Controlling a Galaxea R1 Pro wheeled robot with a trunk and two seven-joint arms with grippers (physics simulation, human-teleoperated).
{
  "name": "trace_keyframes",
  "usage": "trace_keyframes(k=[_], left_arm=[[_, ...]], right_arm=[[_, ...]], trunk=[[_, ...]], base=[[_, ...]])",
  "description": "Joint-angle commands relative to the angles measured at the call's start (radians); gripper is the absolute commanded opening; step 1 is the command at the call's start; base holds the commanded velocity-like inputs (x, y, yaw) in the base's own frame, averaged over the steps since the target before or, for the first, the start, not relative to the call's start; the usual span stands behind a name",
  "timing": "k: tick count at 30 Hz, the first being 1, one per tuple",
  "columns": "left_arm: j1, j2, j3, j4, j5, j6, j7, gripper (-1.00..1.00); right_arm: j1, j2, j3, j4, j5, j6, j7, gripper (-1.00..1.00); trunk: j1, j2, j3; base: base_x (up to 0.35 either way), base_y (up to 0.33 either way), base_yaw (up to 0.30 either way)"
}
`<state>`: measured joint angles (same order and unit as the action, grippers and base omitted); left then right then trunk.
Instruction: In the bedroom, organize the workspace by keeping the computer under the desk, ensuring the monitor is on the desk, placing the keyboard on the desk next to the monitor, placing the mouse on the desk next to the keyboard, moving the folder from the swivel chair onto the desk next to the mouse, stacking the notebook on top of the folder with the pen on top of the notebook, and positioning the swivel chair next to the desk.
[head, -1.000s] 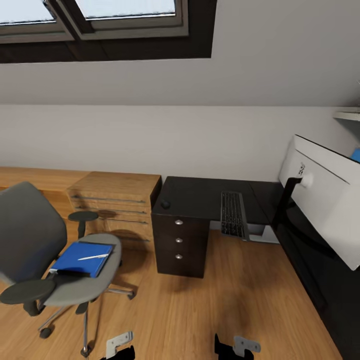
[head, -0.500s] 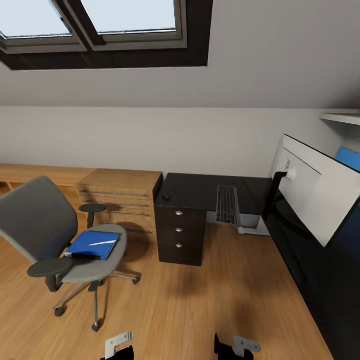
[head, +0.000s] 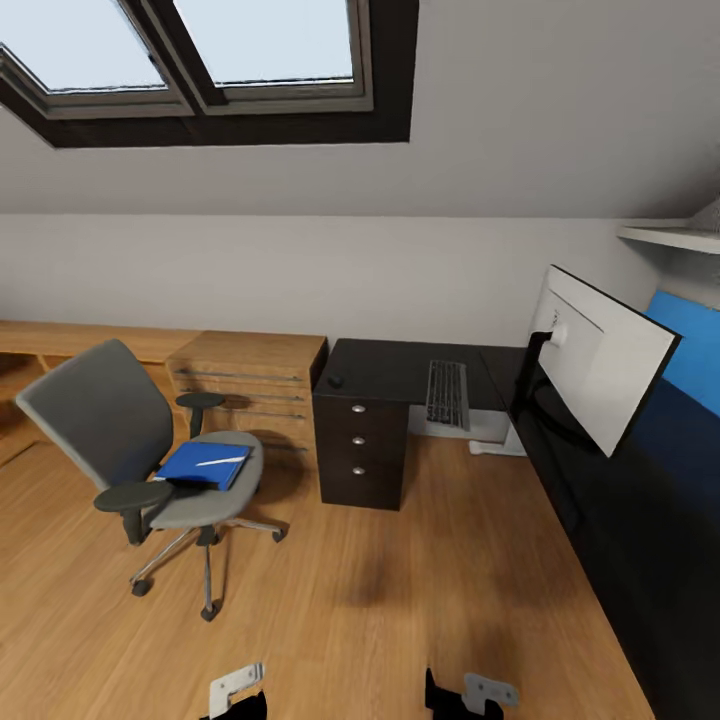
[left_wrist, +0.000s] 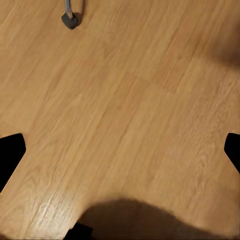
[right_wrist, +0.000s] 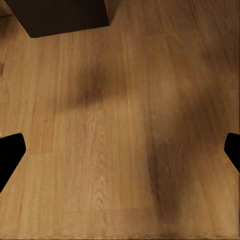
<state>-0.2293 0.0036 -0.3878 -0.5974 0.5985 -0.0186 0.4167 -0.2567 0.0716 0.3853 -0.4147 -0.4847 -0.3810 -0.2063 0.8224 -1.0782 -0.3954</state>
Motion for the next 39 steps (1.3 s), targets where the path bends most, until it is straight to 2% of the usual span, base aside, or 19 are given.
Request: trace_keyframes(k=[1, 4, 29, 39], left_arm=[[-0.001, 0.001, -0.007, -0.001, 0.007, -0.002, 0.008, 1.0], [-0.001, 0.001, -0.007, -0.001, 0.007, -0.002, 0.008, 1.0], [-0.001, -0.003, -0.009, 0.001, 0.006, -0.005, 0.007, 1.0], [-0.001, -0.003, -0.01, 0.001, 0.006, -0.005, 0.008, 1.0]], right_arm=[[-0.001, 0.0, 0.009, 0.001, -0.007, -0.004, -0.007, 1.0], [-0.001, 0.0, 0.01, 0.005, -0.006, -0.004, -0.007, 1.0], [-0.001, 0.001, 0.009, 0.01, -0.006, -0.004, -0.007, 1.0], [-0.001, 0.001, 0.009, 0.01, -0.006, -0.004, -0.007, 1.0]], trunk=[[-0.001, -0.001, -0.001], [-0.001, -0.001, -0.001], [-0.096, 0.174, 0.077], [-0.135, 0.244, 0.109]], base=[[-0.342, 0.0, 0.0], [-0.343, 0.0, 0.0], [-0.344, -0.001, 0.0], [-0.344, -0.077, 0.0]])
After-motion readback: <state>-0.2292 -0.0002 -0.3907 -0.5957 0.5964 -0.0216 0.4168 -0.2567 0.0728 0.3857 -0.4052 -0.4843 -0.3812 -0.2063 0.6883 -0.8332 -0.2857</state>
